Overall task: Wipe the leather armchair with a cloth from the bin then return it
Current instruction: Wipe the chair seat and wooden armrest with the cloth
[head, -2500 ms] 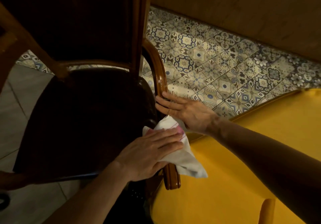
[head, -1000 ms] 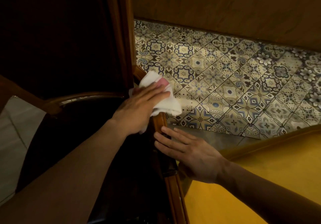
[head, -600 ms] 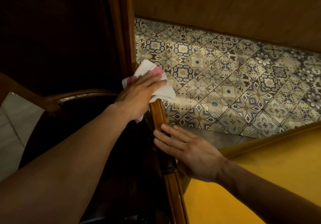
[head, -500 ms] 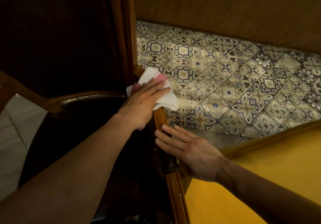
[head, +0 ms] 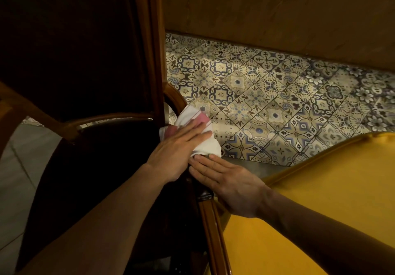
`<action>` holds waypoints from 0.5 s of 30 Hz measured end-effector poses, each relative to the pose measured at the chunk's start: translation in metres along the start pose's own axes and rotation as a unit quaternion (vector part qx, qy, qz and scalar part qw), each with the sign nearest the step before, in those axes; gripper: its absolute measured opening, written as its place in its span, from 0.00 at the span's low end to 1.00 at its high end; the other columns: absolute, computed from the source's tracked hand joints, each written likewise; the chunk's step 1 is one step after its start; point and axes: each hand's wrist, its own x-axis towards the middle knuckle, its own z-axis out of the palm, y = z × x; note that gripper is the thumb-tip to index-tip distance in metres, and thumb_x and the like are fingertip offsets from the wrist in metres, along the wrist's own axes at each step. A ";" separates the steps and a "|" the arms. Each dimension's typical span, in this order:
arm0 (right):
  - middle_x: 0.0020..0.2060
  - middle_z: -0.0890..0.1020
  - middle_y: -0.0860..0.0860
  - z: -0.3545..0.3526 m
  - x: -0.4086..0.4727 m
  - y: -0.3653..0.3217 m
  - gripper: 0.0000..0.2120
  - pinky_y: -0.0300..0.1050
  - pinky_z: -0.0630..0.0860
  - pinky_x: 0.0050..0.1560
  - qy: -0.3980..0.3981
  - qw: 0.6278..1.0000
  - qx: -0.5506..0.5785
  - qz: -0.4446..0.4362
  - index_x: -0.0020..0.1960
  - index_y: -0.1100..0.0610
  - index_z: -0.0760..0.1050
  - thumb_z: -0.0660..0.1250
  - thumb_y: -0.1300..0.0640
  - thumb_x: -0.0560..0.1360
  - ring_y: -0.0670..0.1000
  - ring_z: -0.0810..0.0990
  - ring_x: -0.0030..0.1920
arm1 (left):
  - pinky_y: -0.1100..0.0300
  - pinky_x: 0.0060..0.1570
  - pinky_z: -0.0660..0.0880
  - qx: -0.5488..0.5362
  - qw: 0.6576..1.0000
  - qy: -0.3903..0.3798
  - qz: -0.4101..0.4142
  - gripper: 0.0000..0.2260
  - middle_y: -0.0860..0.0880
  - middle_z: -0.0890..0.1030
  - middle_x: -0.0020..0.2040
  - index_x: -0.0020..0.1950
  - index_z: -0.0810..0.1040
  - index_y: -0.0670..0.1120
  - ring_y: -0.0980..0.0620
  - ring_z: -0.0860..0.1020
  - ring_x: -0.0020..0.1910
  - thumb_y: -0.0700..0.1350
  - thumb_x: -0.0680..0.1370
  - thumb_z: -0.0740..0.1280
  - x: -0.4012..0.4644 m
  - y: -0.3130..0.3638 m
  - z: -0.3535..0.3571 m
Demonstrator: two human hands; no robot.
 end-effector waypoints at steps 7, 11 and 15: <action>0.82 0.47 0.54 0.007 -0.006 -0.007 0.41 0.54 0.50 0.80 0.013 0.999 0.025 0.015 0.82 0.56 0.42 0.60 0.59 0.76 0.52 0.43 0.81 | 0.51 0.79 0.46 -0.005 1.000 -0.019 -0.013 0.50 0.56 0.48 0.82 0.81 0.55 0.55 0.57 0.41 0.80 0.32 0.67 0.76 -0.005 0.005 0.001; 0.82 0.53 0.55 -0.001 -0.014 -0.012 0.39 0.52 0.49 0.80 0.009 1.000 0.023 0.018 0.82 0.57 0.50 0.62 0.59 0.75 0.53 0.48 0.82 | 0.52 0.79 0.48 0.015 0.999 -0.033 -0.023 0.54 0.57 0.47 0.82 0.82 0.53 0.56 0.58 0.42 0.80 0.31 0.64 0.77 -0.008 0.009 0.004; 0.65 0.79 0.53 -0.016 -0.031 -0.022 0.26 0.49 0.76 0.63 0.108 0.989 0.065 0.081 0.70 0.55 0.74 0.67 0.55 0.71 0.55 0.78 0.64 | 0.52 0.79 0.50 0.020 0.999 -0.037 -0.011 0.48 0.56 0.52 0.82 0.81 0.55 0.57 0.58 0.46 0.80 0.27 0.69 0.70 -0.008 0.013 -0.002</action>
